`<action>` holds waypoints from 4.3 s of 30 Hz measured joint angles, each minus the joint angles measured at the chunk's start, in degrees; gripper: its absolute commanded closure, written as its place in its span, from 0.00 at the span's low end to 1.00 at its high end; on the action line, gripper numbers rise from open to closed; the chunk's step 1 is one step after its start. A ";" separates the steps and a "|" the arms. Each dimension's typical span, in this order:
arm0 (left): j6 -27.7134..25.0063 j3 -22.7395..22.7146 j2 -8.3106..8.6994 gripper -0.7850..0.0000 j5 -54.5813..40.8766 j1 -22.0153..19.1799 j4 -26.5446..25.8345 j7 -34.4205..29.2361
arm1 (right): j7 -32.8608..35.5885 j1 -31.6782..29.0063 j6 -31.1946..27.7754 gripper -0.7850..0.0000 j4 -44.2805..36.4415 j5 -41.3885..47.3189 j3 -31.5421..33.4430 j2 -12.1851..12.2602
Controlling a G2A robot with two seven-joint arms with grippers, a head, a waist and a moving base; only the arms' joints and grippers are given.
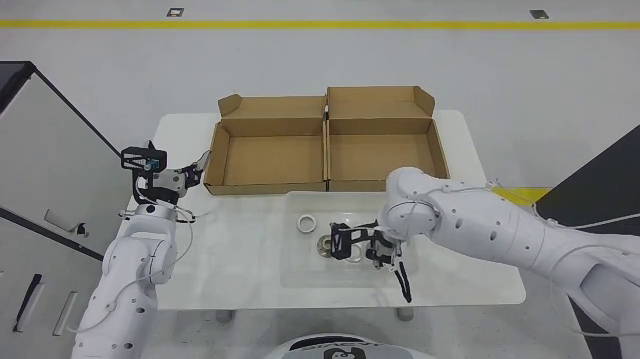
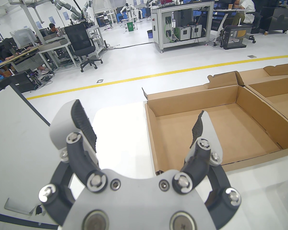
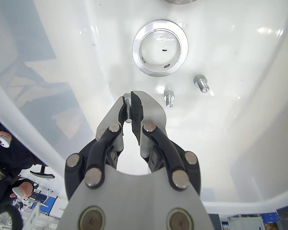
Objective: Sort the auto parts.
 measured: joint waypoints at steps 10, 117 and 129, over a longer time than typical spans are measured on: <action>0.00 0.00 0.00 0.00 0.00 0.00 0.00 0.00 | -0.82 8.36 -0.80 1.00 -5.43 8.14 0.00 5.29; 0.00 0.00 0.00 0.00 0.00 0.00 0.00 0.00 | -35.42 -0.38 -33.12 1.00 -18.46 94.07 23.92 2.91; 0.00 0.00 0.00 0.00 0.00 0.00 0.00 0.00 | -31.29 -7.25 -31.25 1.00 -20.75 108.48 28.56 -0.93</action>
